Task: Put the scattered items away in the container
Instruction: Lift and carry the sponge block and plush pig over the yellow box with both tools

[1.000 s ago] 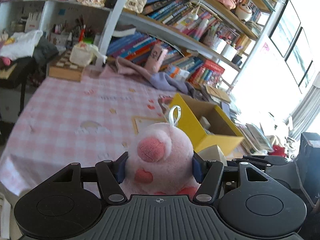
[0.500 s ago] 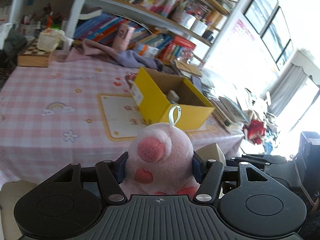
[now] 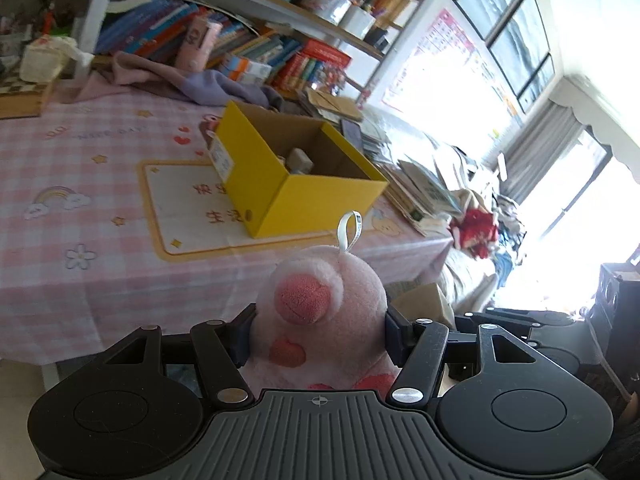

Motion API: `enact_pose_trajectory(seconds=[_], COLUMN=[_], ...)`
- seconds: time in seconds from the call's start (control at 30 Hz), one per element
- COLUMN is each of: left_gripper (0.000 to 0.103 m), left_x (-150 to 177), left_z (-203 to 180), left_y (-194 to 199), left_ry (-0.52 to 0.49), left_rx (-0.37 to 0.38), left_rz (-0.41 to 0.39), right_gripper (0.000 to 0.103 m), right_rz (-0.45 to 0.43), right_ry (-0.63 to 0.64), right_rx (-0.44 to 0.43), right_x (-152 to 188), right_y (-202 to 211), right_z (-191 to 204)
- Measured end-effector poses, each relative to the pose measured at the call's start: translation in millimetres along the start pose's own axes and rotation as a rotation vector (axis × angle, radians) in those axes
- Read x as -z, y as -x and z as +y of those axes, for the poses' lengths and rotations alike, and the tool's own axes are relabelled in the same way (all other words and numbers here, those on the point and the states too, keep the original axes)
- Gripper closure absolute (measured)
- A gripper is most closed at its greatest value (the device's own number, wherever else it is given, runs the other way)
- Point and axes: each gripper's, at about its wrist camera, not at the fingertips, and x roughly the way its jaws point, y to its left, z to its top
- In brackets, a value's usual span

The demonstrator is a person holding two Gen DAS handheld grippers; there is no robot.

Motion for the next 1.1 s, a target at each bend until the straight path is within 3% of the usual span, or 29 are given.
enact_pose_trajectory(seconds=[0.8,1.1], left_gripper=[0.041,0.041], left_x=[-23,-40], left_z=[-36,-41], left_y=[-64,-80], left_ry=[-0.092,-0.116], left_rx=[0.119,0.115], left_rz=[0.085,0.070], right_gripper=[0.080,0.080], right_rz=[0.034,0.034], right_ry=[-0.164,-0.175], right_rx=[0.098,0.089], right_x=[4,-8], right_y=[-4,-21], right_z=[-60,-73])
